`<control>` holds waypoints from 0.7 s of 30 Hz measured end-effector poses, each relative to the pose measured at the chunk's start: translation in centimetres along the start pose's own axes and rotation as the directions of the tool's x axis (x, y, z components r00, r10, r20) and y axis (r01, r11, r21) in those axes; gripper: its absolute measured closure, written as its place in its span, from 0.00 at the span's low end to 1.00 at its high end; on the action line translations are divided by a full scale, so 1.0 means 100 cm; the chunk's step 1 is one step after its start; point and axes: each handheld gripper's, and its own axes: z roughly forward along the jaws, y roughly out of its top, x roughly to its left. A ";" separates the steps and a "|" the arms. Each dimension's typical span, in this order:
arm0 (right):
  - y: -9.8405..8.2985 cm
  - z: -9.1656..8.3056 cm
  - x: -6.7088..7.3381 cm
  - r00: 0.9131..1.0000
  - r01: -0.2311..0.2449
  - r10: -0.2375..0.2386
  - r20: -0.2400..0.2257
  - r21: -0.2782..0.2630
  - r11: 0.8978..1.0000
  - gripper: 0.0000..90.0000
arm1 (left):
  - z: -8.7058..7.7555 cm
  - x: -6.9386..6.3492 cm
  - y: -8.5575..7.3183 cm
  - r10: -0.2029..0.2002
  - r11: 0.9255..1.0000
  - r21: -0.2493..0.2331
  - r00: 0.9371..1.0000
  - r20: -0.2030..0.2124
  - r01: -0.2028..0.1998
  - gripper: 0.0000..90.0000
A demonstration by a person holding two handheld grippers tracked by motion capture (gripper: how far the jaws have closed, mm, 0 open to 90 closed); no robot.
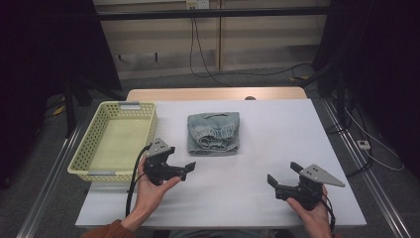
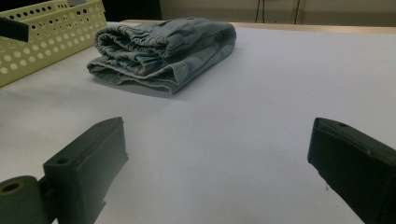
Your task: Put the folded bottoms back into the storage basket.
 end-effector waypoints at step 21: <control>0.000 0.000 -0.001 1.000 -0.006 0.006 -0.012 0.004 1.000 0.05 | 0.025 0.014 0.030 -0.023 1.000 -0.005 0.997 -0.079 0.023 0.10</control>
